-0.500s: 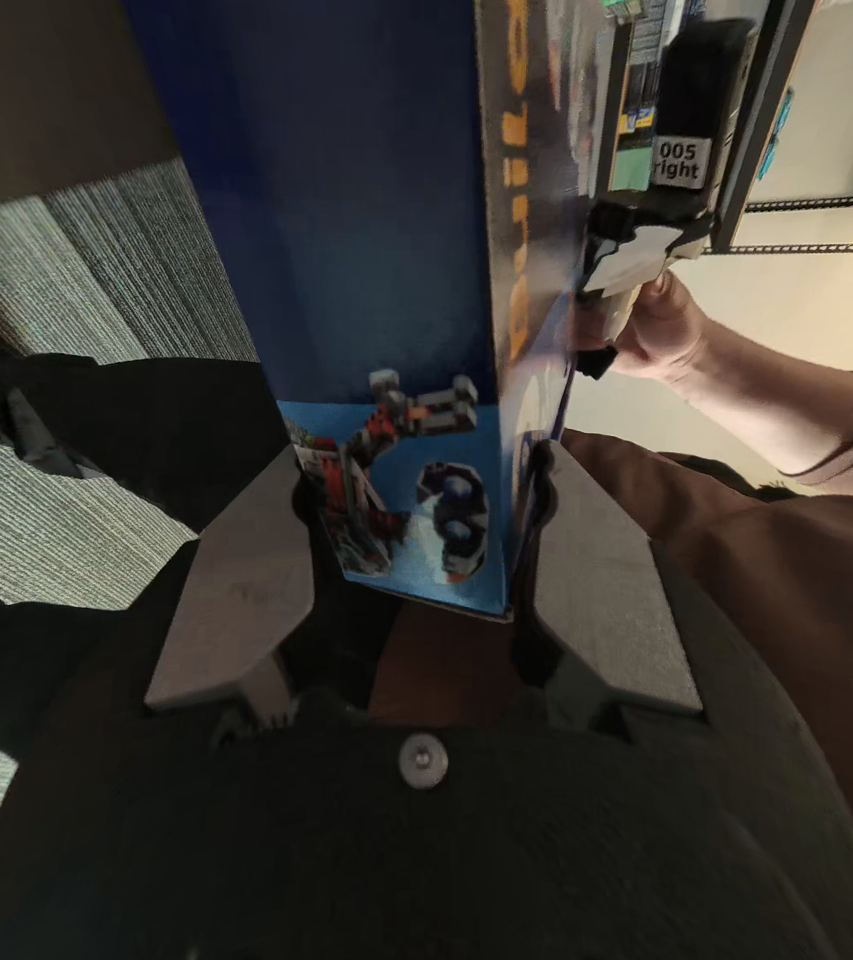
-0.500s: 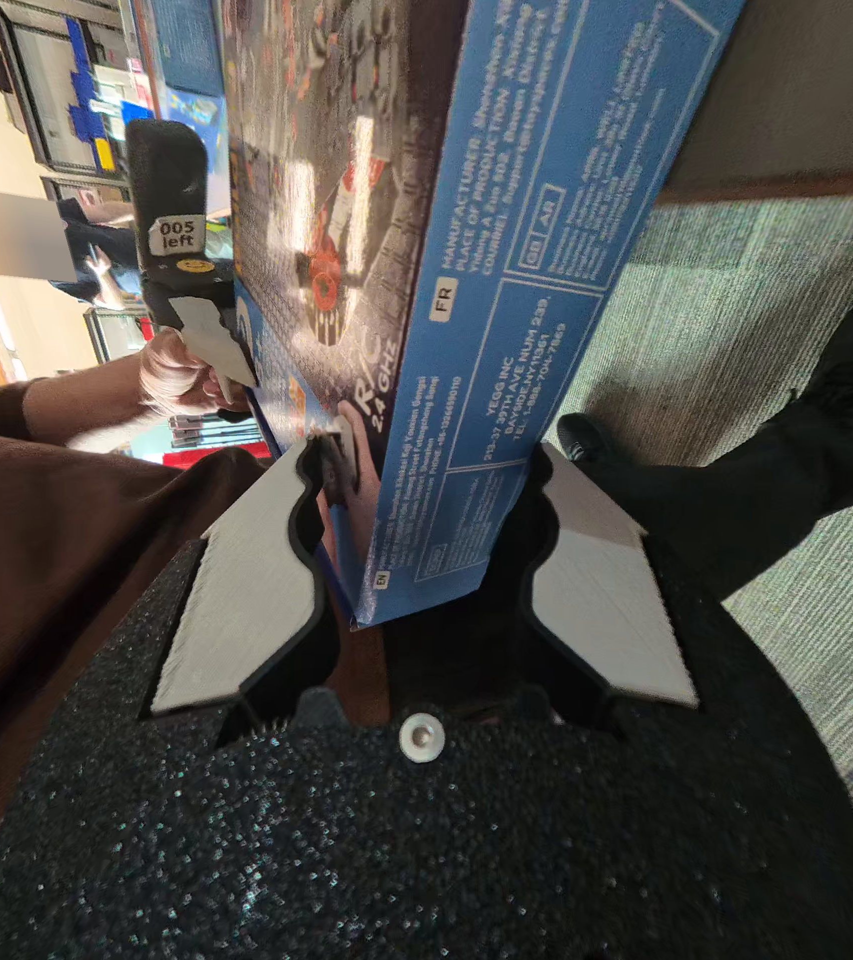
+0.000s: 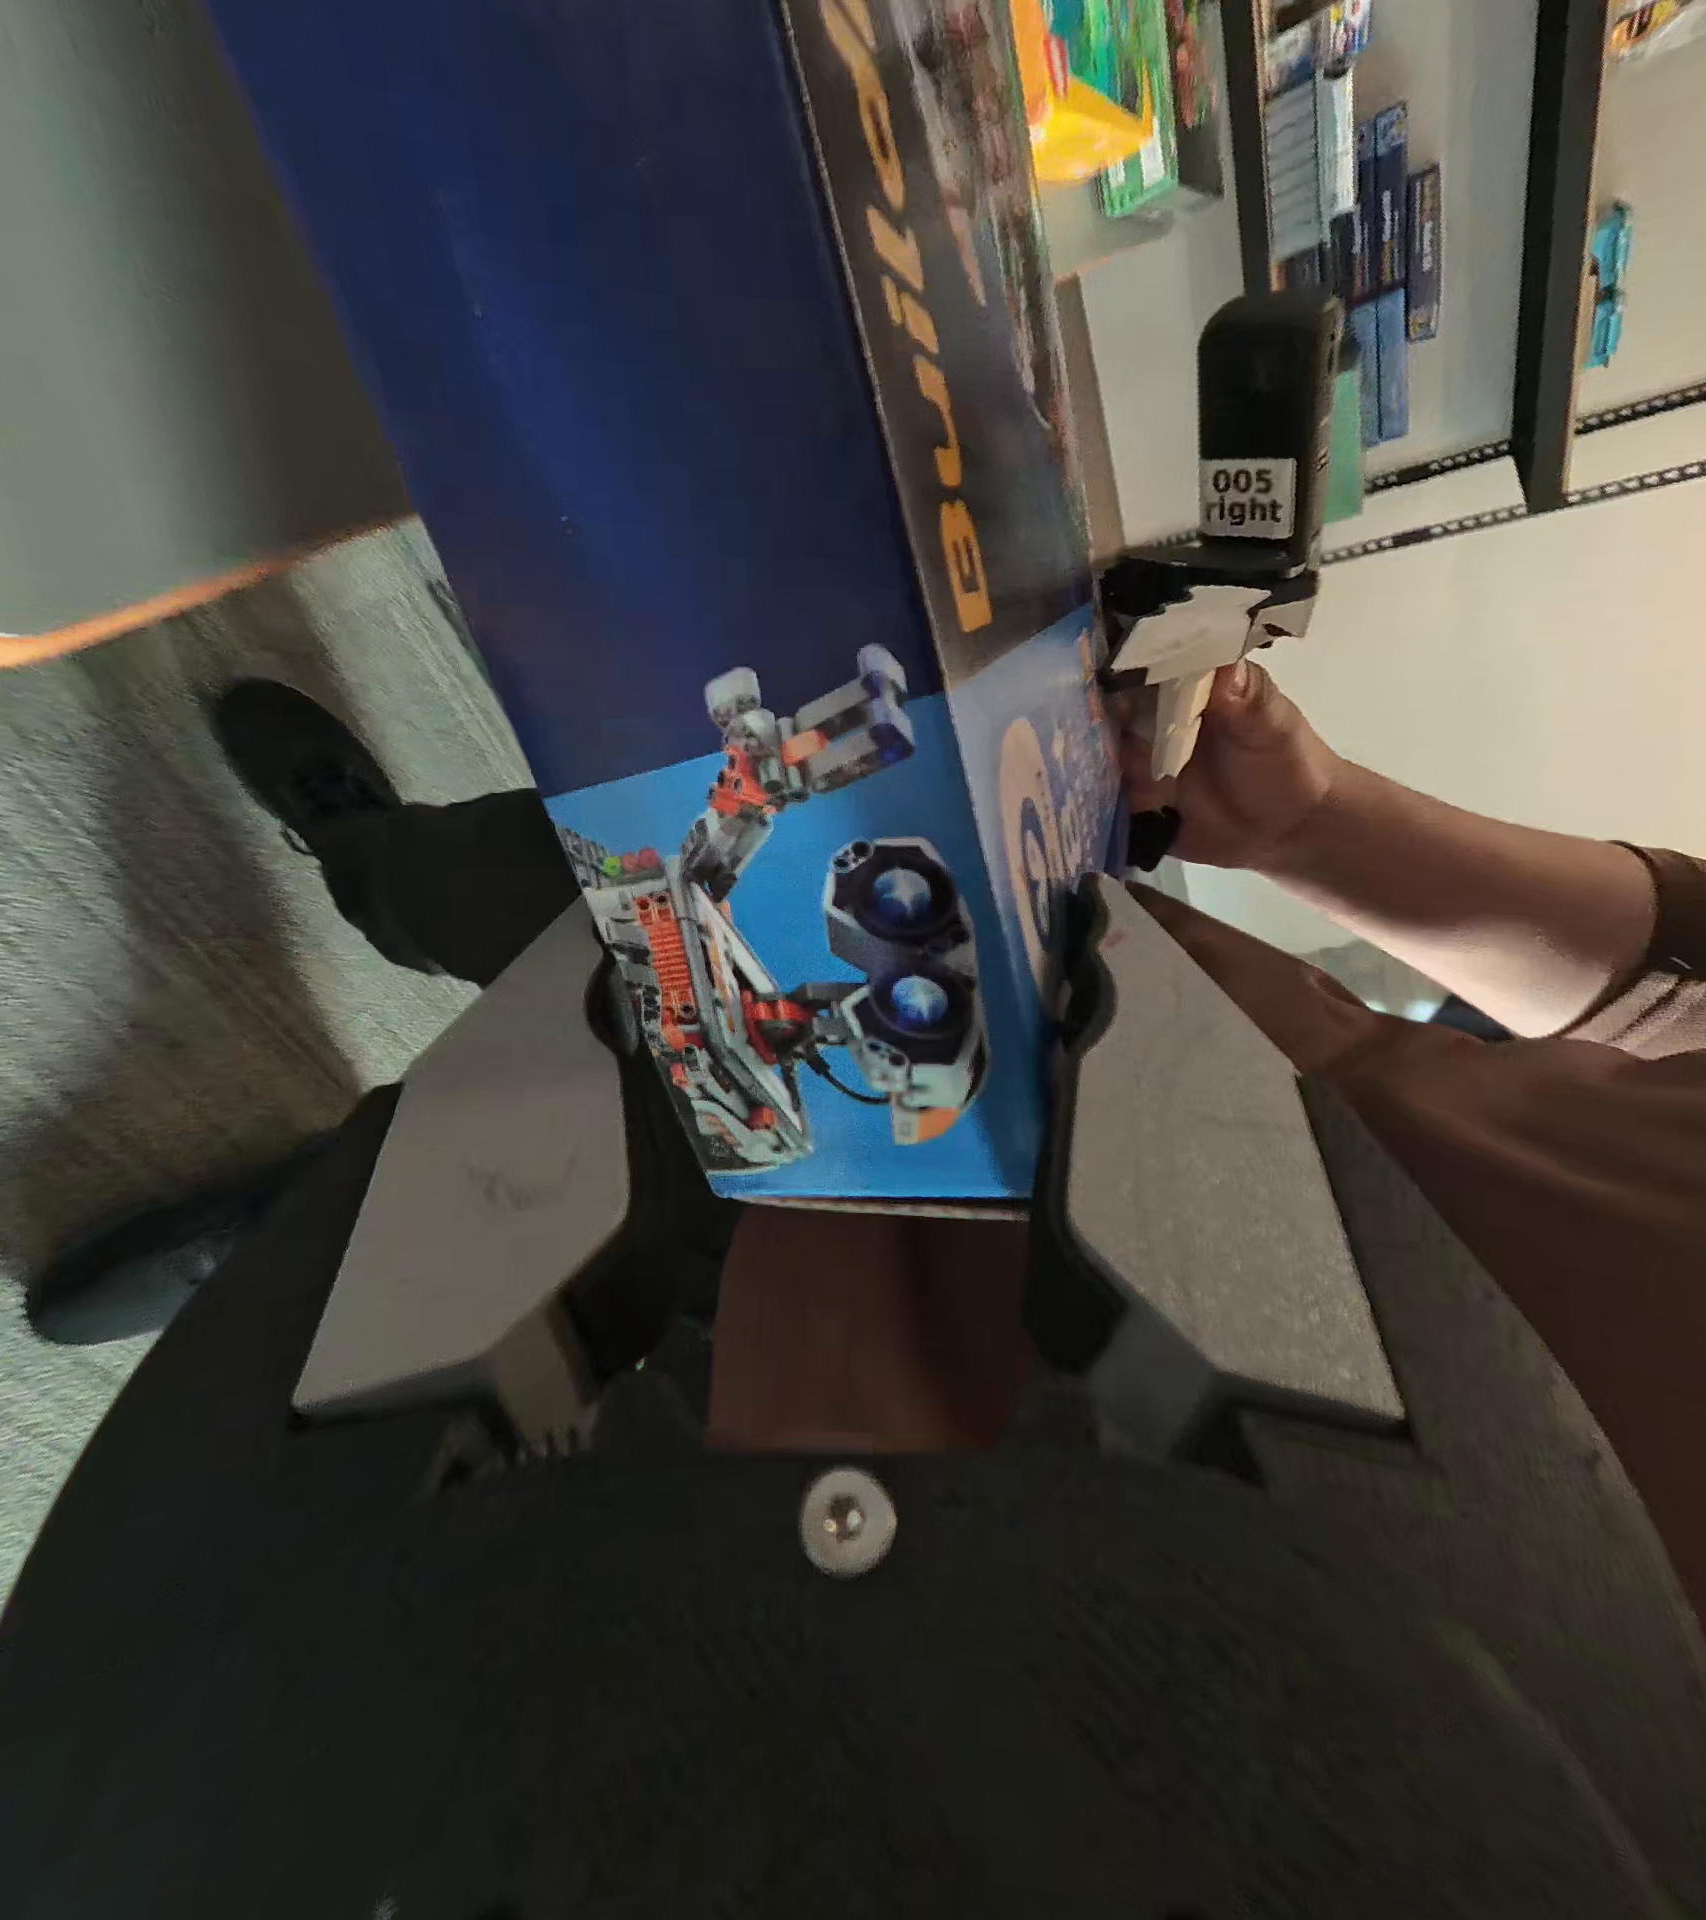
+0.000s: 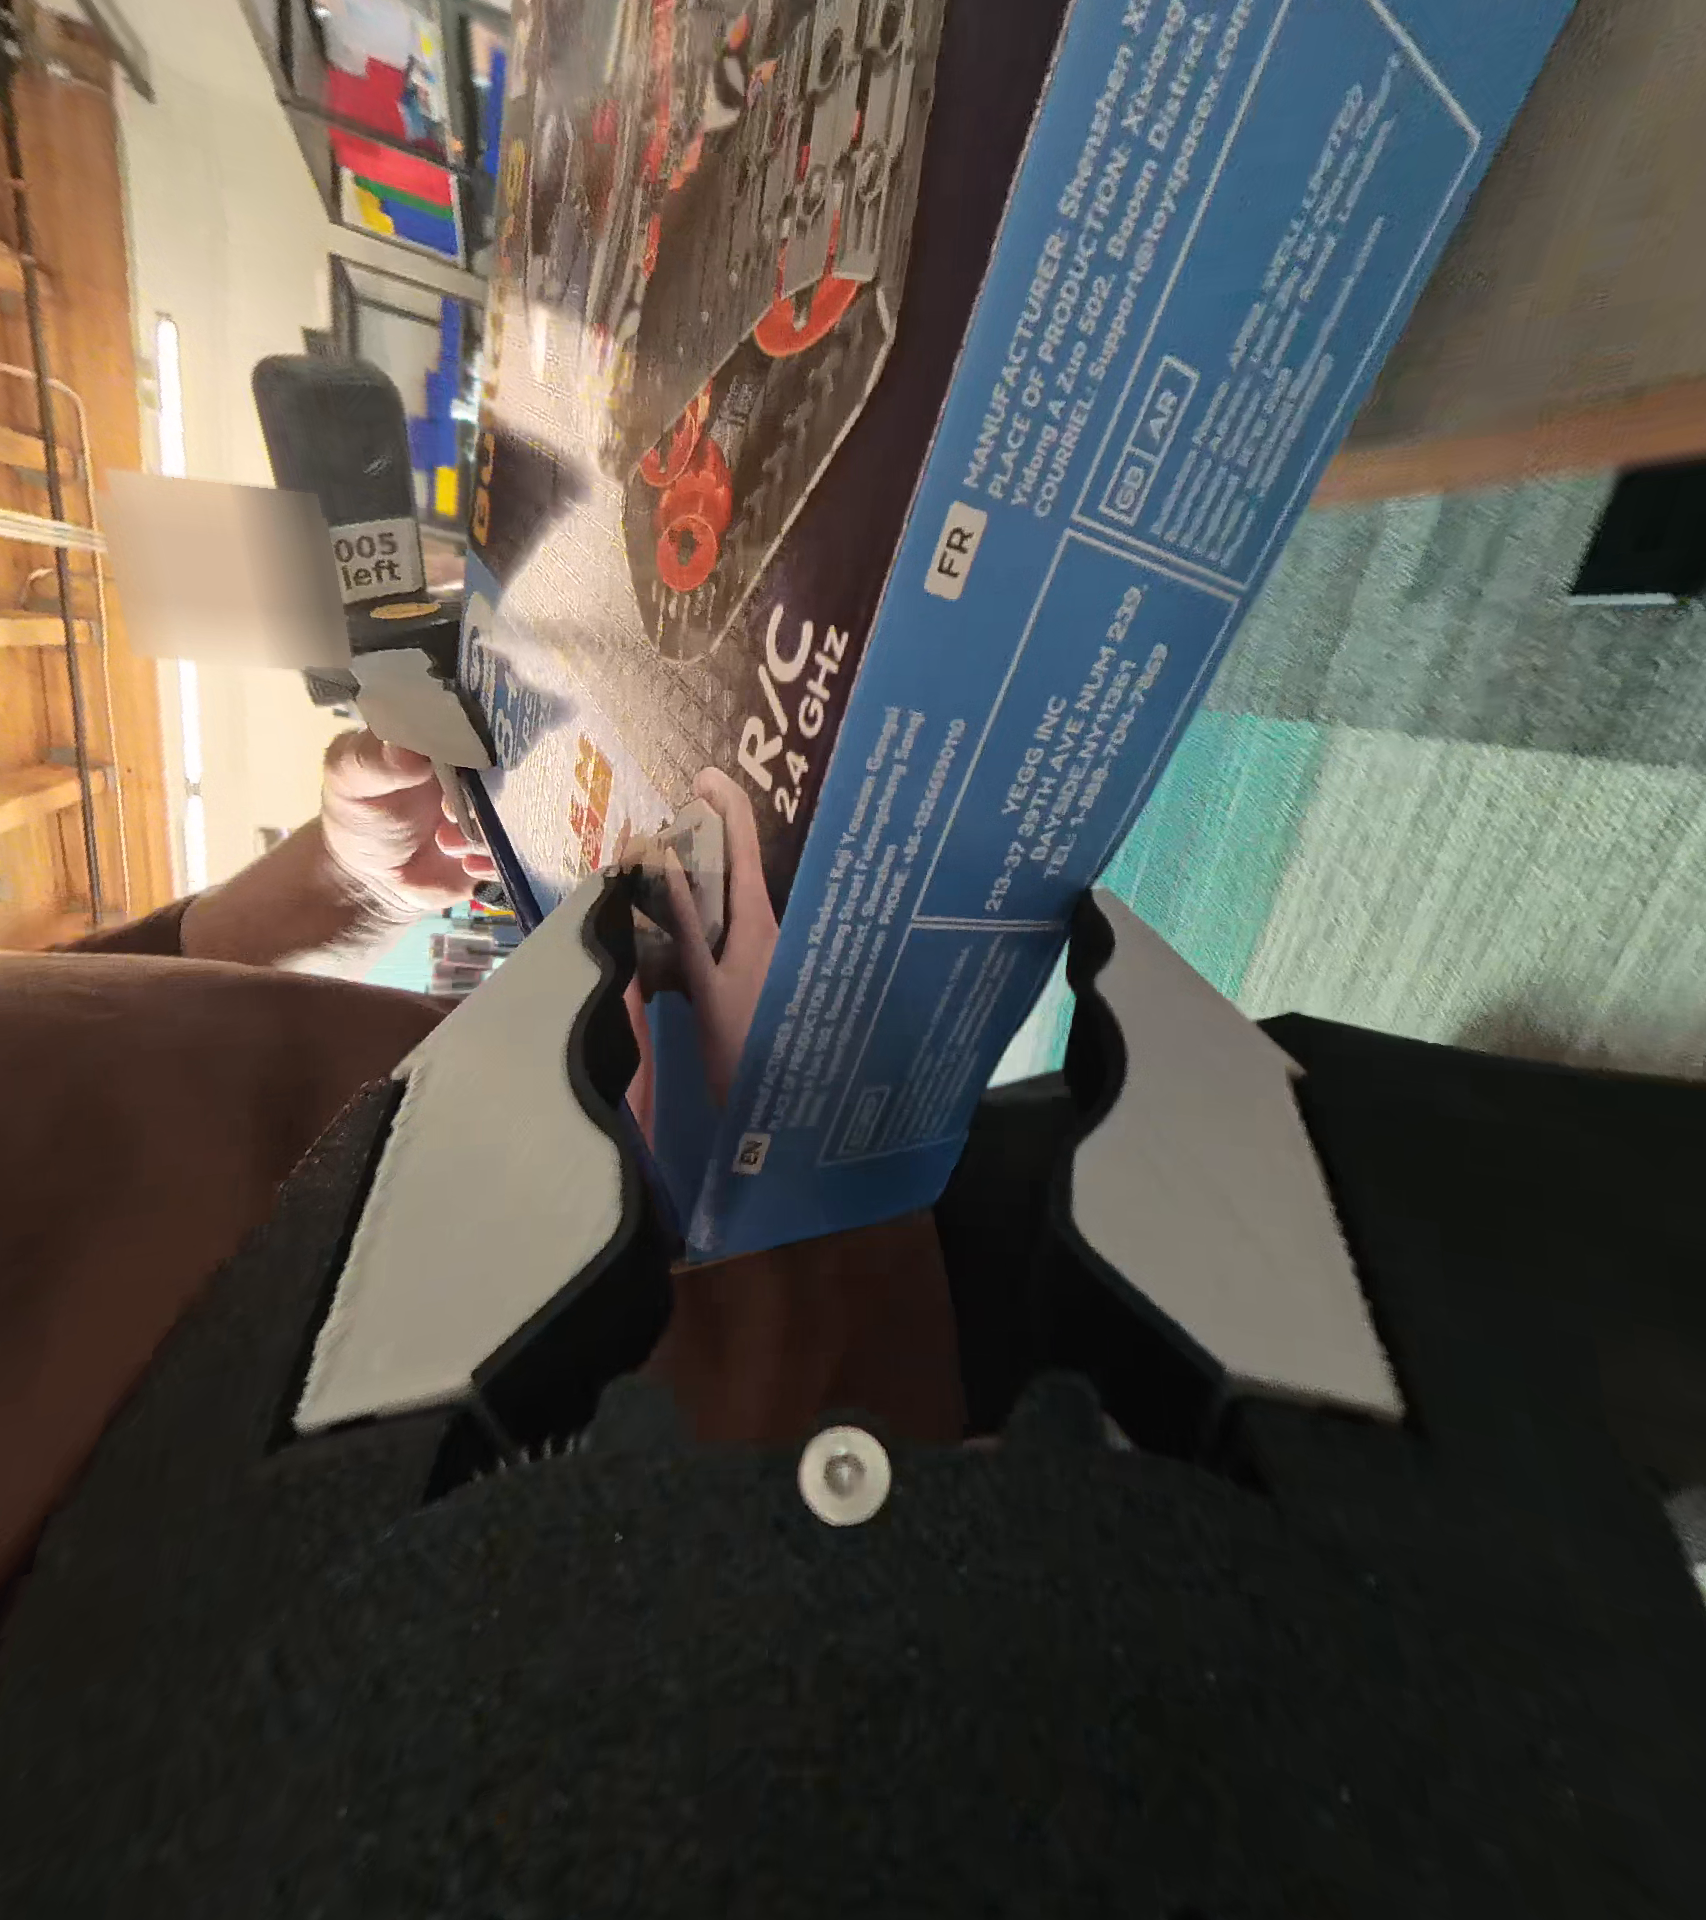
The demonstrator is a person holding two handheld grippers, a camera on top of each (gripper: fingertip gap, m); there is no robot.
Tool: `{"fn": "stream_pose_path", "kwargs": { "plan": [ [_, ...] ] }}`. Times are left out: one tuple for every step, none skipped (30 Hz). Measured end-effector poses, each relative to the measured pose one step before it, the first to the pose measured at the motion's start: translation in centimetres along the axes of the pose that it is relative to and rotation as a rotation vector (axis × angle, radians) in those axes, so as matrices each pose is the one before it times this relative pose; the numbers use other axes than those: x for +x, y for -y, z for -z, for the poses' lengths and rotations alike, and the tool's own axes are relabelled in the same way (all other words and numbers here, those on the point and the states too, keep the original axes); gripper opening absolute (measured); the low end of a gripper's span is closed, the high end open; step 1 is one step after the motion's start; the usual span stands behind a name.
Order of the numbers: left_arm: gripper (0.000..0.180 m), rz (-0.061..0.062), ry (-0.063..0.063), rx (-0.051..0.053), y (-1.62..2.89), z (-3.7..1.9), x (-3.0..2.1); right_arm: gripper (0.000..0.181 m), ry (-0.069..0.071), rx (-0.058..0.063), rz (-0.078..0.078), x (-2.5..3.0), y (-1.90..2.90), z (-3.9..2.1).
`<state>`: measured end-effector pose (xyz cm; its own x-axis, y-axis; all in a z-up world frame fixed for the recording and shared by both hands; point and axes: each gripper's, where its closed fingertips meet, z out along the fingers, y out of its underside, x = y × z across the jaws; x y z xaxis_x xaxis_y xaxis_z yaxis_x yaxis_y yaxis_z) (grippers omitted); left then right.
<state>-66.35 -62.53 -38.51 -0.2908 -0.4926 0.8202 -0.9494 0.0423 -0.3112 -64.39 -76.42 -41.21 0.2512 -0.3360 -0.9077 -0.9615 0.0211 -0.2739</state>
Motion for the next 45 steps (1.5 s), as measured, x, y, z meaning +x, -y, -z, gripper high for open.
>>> {"fn": "stream_pose_path", "kwargs": {
  "plan": [
    [0.084,-0.0145,0.0167,0.0257,0.359,2.088,-0.241,0.081,0.016,-0.0076,0.0255,-1.267,0.535,-1.573],
    [0.084,-0.0149,0.0182,0.0259,0.408,2.202,-0.366,0.081,0.0142,-0.0129,0.0286,-1.271,0.639,-1.73],
    [0.084,-0.0108,0.0178,0.0306,0.525,2.142,-0.456,0.081,0.0138,-0.0156,0.0319,-1.375,0.832,-1.886],
    [0.084,-0.0053,0.0174,0.0338,0.679,2.266,-0.534,0.081,0.0144,-0.0151,0.0324,-1.176,1.067,-1.877],
    [0.084,-0.0024,0.0171,0.0319,0.766,2.134,-0.644,0.081,0.0146,-0.0158,0.0318,-1.139,1.284,-1.912],
    [0.084,0.0016,0.0159,0.0321,0.898,2.143,-0.822,0.081,0.0135,-0.0189,0.0316,-1.048,1.48,-2.022],
    [0.084,0.0027,0.0146,0.033,1.0,2.046,-0.956,0.081,0.0123,-0.0196,0.0337,-0.951,1.632,-2.158],
    [0.084,0.0051,0.0152,0.0309,1.055,2.036,-1.189,0.081,0.0123,-0.0196,0.0313,-0.731,1.705,-2.188],
    [0.084,0.0043,0.0163,0.03,1.095,1.938,-1.317,0.081,0.0123,-0.0234,0.0285,-0.593,1.74,-2.328],
    [0.084,0.0071,0.0171,0.0302,1.167,1.932,-1.46,0.081,0.0135,-0.0267,0.0255,-0.445,1.74,-2.473],
    [0.083,0.0096,0.0186,0.0292,1.185,2.028,-1.583,0.081,0.0155,-0.0267,0.0212,-0.347,1.74,-2.483],
    [0.082,0.0121,0.0197,0.0303,1.25,1.929,-1.595,0.081,0.0199,-0.0253,0.016,-0.264,1.763,-2.61],
    [0.083,0.0142,0.0231,0.0251,1.209,1.908,-1.695,0.081,0.0228,-0.0271,0.0115,-0.145,1.714,-2.722],
    [0.083,0.0205,0.026,0.0196,1.15,1.926,-1.785,0.082,0.024,-0.0285,0.0091,-0.037,1.621,-2.694],
    [0.083,0.0201,0.0294,0.0178,1.131,1.782,-1.7,0.082,0.0274,-0.0286,0.0049,0.046,1.583,-2.707],
    [0.084,0.0269,0.0263,0.0189,1.161,1.697,-1.643,0.082,0.0275,-0.0308,-0.0027,0.11,1.589,-2.628],
    [0.084,0.0336,0.0164,0.0193,1.214,1.685,-1.595,0.082,0.0222,-0.0298,-0.0049,0.069,1.544,-2.432],
    [0.083,0.0296,0.0117,0.0138,1.169,1.47,-1.532,0.082,0.0181,-0.0223,-0.005,0.031,1.623,-2.288],
    [0.084,0.0274,0.0085,0.0099,1.097,1.301,-1.611,0.082,0.0121,-0.0233,-0.0064,0.139,1.567,-2.246],
    [0.084,0.022,0.0047,0.0052,1.055,1.17,-1.648,0.082,0.0032,-0.0283,-0.0022,0.236,1.381,-2.084],
    [0.084,0.0191,0.0003,0.0063,1.044,1.046,-1.653,0.082,-0.0003,-0.0214,-0.0021,0.278,1.357,-1.979],
    [0.084,0.0172,-0.003,0.0053,1.132,1.025,-1.607,0.082,-0.0023,-0.0121,-0.0065,0.332,1.298,-1.823],
    [0.084,0.0157,-0.0074,0.0013,1.031,0.81,-1.656,0.082,-0.0062,-0.0129,-0.0113,0.413,1.141,-1.762],
    [0.084,0.0142,-0.0108,-0.0043,1.029,0.707,-1.698,0.083,-0.0105,-0.0126,-0.0145,0.466,0.985,-1.688],
    [0.084,0.0137,-0.0149,-0.0079,0.966,0.525,-1.632,0.083,-0.0115,-0.005,-0.0179,0.516,0.914,-1.569],
    [0.084,0.0092,-0.0156,-0.008,0.955,0.405,-1.746,0.083,-0.0135,-0.0011,-0.0233,0.634,0.794,-1.502],
    [0.084,0.0067,-0.0166,-0.0143,0.888,0.24,-1.786,0.083,-0.0194,-0.0063,-0.0301,0.806,0.562,-1.503],
    [0.084,0.0087,-0.0216,-0.0211,0.743,0.197,-1.938,0.083,-0.0249,-0.0083,-0.0341,0.92,0.377,-1.476],
    [0.084,0.0104,-0.024,-0.0265,0.622,0.183,-1.98,0.084,-0.0279,-0.0031,-0.0385,0.906,0.295,-1.396],
    [0.085,0.0082,-0.0231,-0.0282,0.534,0.052,-2.009,0.085,-0.0303,0.0021,-0.0496,0.998,0.159,-1.422],
    [0.086,0.0135,-0.0212,-0.0244,0.572,0.025,-2.079,0.086,-0.0306,0.0012,-0.0667,1.044,-0.004,-1.485],
    [0.088,0.0217,-0.0066,-0.0172,0.612,0.047,-2.118,0.088,-0.0338,0.0035,-0.0723,0.943,-0.036,-1.374],
    [0.093,-0.0095,0.0904,-0.0737,-0.233,0.091,-3.191,0.09,-0.0393,0.0056,-0.0383,0.547,-0.116,-1.328],
    [0.09,-0.0676,0.0819,-0.077,-0.699,-0.219,-2.498,0.098,-0.0509,-0.012,0.0128,0.108,-0.373,-1.173],
    [0.086,-0.0717,0.052,-0.0416,-0.321,0.152,-1.559,0.1,-0.0713,-0.0211,0.0289,0.018,-0.465,-0.888],
    [0.083,-0.0389,-0.0026,-0.0277,-0.117,0.464,-0.559,0.099,-0.0658,-0.0105,0.0325,-0.263,-0.205,-0.495],
    [0.079,-0.0296,0.001,-0.0053,0.116,0.64,-0.438,0.103,-0.0601,-0.0143,0.0294,-0.28,-0.173,-0.121],
    [0.066,-0.029,-0.0091,0.0272,0.532,0.903,-0.11,0.102,-0.0464,-0.008,0.0268,-0.291,-0.152,0.263],
    [0.068,-0.0135,0.0157,0.0297,0.638,0.946,-0.364,0.096,-0.0324,0.0093,0.0168,-0.26,-0.084,0.677],
    [0.068,-0.0119,0.0186,0.0184,0.451,0.964,-0.31,0.091,-0.0269,0.0274,-0.0034,-0.061,-0.039,0.979],
    [0.07,-0.0098,0.0196,0.0077,0.264,0.687,-0.247,0.092,-0.022,0.0382,-0.0244,0.17,-0.11,1.201],
    [0.072,-0.0103,0.0049,-0.0047,0.053,0.406,0.057,0.092,-0.0165,0.0436,-0.0348,0.363,-0.256,1.399],
    [0.077,-0.0072,0.0051,-0.017,-0.115,0.122,0.118,0.092,-0.0244,0.0448,-0.0352,0.829,-0.237,1.458],
    [0.084,-0.0073,-0.0036,-0.0184,-0.07,-0.01,0.338,0.092,-0.0392,0.0421,-0.0279,1.296,-0.261,1.695],
    [0.081,-0.0115,-0.0202,-0.0062,0.13,-0.128,0.594,0.092,-0.0469,0.0372,-0.02,1.704,-0.258,1.896]
  ]
}}
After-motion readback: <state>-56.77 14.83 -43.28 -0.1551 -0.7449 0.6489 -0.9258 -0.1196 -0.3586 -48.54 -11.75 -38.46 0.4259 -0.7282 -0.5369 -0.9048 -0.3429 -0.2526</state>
